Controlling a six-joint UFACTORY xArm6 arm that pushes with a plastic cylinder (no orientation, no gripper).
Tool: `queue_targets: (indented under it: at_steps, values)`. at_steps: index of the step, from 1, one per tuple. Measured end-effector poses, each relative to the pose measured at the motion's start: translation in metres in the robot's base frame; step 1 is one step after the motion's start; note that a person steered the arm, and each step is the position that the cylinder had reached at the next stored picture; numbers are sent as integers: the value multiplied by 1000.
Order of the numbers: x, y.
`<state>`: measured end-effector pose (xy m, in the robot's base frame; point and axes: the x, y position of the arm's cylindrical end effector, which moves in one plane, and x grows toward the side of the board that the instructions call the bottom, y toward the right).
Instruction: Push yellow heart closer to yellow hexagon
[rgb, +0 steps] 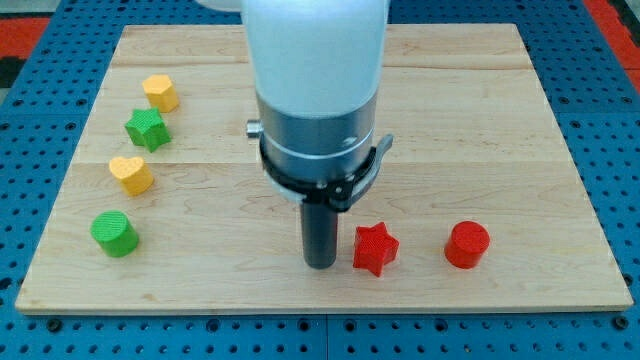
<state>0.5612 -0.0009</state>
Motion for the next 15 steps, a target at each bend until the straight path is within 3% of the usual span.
queue_targets:
  at_steps: [2,5,9,10,13,15]
  values:
    - [-2,96]
    - [-11,66]
    - [-36,-84]
    - [-61,-101]
    - [-67,-227]
    - [-91,-250]
